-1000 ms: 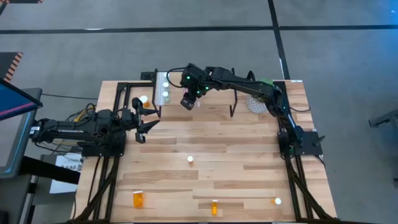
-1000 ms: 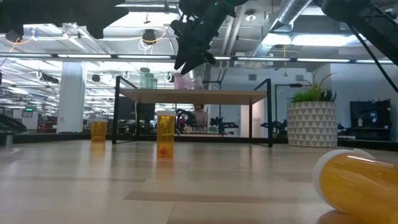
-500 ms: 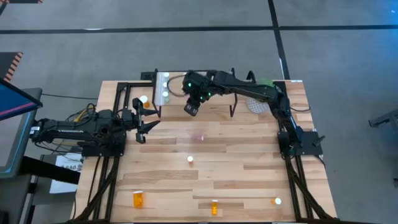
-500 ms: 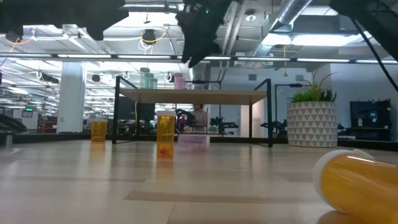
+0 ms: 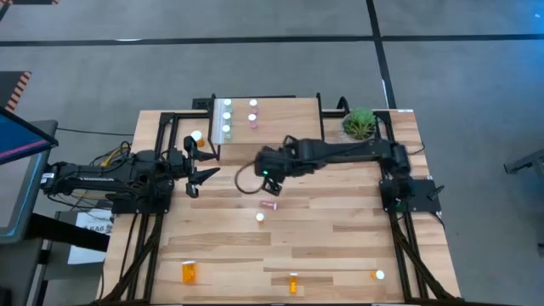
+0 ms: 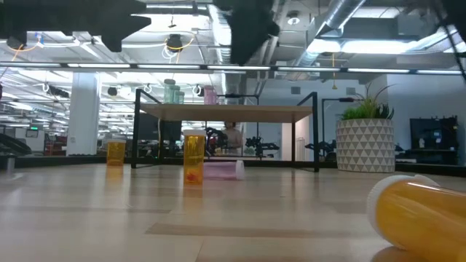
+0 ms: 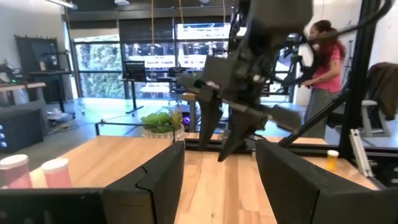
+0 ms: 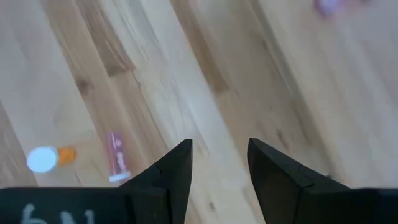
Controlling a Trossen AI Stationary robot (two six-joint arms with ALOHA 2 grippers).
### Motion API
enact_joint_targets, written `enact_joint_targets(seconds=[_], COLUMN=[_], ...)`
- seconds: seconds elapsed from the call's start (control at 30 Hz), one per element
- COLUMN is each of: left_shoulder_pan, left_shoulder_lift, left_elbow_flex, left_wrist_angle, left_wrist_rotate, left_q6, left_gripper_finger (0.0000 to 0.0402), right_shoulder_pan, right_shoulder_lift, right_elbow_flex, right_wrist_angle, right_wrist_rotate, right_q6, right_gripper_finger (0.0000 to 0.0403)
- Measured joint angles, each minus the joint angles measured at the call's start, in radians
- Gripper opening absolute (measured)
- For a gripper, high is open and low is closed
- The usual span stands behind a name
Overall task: Pick and place medicine bottles onto shelf by color
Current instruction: Put the pink pill bottle on the shelf aligned with the other pink pill bottles
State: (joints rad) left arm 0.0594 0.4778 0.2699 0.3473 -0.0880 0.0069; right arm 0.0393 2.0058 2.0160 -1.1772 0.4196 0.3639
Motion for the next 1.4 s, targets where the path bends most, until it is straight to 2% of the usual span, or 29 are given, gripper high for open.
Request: enact_joint_targets(seconds=[0.07, 0.17, 0.33, 0.4, 0.47, 0.57, 0.73, 0.97, 1.13, 1.4], left_shoulder_pan=[0.000, 0.000, 0.000, 0.000, 0.000, 0.000, 0.000, 0.000, 0.000, 0.000], left_shoulder_lift=[0.000, 0.000, 0.000, 0.000, 0.000, 0.000, 0.000, 0.000, 0.000, 0.000], left_elbow_flex=[0.000, 0.000, 0.000, 0.000, 0.000, 0.000, 0.000, 0.000, 0.000, 0.000], left_wrist_angle=[0.000, -0.002, -0.014, -0.017, -0.019, -0.019, -0.020, -0.023, -0.027, -0.032], left_wrist_rotate=[0.005, 0.014, 0.010, -0.005, -0.015, -0.020, -0.029, -0.029, -0.029, -0.029], left_q6=[-0.010, -0.015, -0.019, -0.019, -0.019, -0.016, -0.012, -0.011, -0.011, -0.001], left_gripper_finger=[0.0190, 0.0190, 0.0190, 0.0190, 0.0190, 0.0190, 0.0190, 0.0190, 0.0190, 0.0190], right_shoulder_pan=[0.012, 0.034, 0.111, 0.148, 0.176, 0.199, 0.210, 0.190, 0.167, 0.146], right_shoulder_lift=[-0.068, -0.188, -0.350, -0.361, -0.348, -0.288, -0.156, -0.036, -0.042, -0.137], right_elbow_flex=[-0.146, -0.425, -0.862, -0.977, -1.050, -1.092, -1.080, -1.030, -1.029, -1.029], right_wrist_angle=[0.080, 0.299, 0.957, 1.174, 1.320, 1.410, 1.422, 1.419, 1.409, 1.321], right_wrist_rotate=[0.003, 0.002, -0.082, -0.080, -0.080, -0.080, -0.080, -0.080, -0.080, -0.072], right_q6=[0.046, 0.097, 0.051, 0.011, -0.018, -0.021, 0.024, 0.039, 0.050, -0.026], right_gripper_finger=[0.0175, 0.0175, 0.0175, 0.0175, 0.0175, 0.0175, 0.0177, 0.0218, 0.0247, 0.0250])
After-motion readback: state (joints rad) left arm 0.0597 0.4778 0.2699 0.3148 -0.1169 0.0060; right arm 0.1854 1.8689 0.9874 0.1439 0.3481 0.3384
